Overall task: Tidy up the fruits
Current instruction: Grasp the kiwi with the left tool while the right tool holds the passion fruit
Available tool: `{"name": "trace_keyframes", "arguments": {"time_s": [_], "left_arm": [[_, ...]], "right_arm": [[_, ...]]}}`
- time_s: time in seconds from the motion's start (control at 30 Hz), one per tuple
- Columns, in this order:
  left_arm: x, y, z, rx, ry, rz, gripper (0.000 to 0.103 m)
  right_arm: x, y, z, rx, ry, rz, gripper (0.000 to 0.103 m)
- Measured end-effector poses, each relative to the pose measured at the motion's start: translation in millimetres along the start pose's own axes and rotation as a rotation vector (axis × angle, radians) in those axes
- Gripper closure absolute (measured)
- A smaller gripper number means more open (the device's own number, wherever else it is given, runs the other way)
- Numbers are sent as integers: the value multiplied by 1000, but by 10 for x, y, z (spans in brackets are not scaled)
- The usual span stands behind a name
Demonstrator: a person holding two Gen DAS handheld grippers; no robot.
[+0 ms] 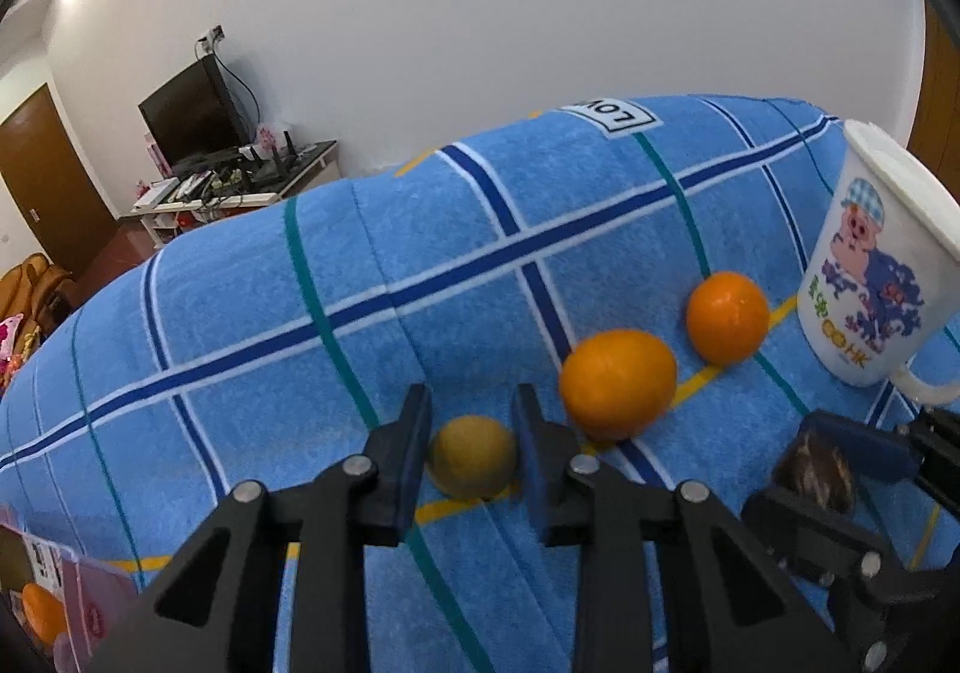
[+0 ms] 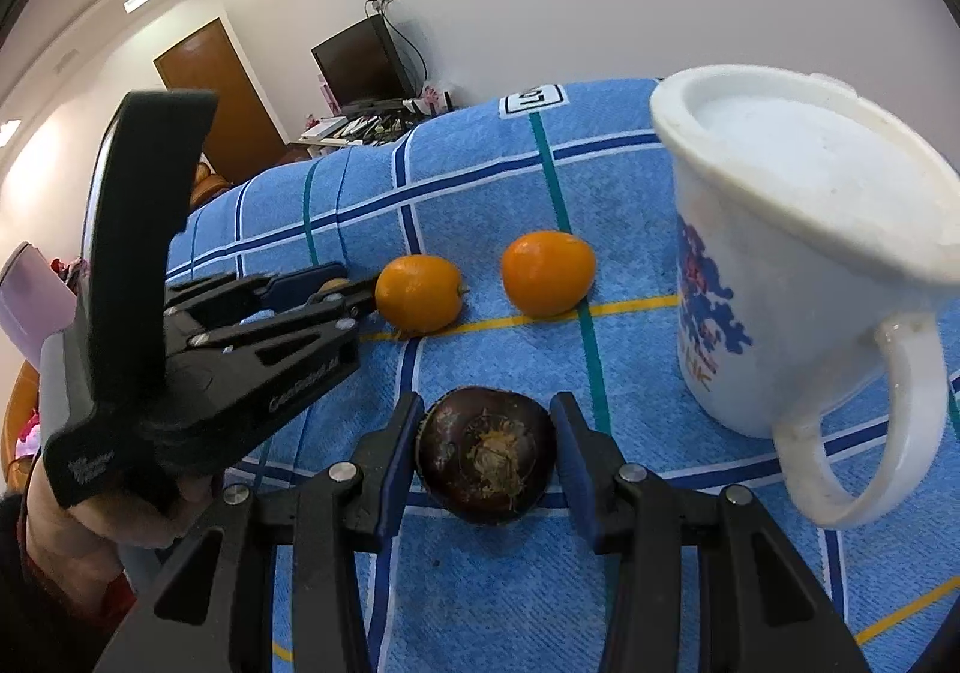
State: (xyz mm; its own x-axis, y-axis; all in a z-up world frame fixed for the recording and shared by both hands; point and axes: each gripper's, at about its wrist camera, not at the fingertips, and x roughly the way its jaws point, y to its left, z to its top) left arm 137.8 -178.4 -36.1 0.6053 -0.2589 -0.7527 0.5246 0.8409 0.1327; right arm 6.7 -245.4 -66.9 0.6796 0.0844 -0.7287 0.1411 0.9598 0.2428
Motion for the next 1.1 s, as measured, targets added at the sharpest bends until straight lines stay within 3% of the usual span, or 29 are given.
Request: {"name": "trace_keyframes", "arguments": {"time_s": [0.3,0.5,0.87,1.1], "left_arm": [[-296,-24,-288,-66,-26,44,74],[-549,152,-526,-170,-84,-82,80],[-916,424,-860,-245,-201,-219,84],[-923,455,-910,-260,-184,-282,84]], "right_arm": [[-55,3,-14,0,-39,-20,57],[-141,30,-50,4,-68,-49,57],[-449,185,-111,-64,-205,-125,58],[-497,197,-104,-78,-216,-129,58]]}}
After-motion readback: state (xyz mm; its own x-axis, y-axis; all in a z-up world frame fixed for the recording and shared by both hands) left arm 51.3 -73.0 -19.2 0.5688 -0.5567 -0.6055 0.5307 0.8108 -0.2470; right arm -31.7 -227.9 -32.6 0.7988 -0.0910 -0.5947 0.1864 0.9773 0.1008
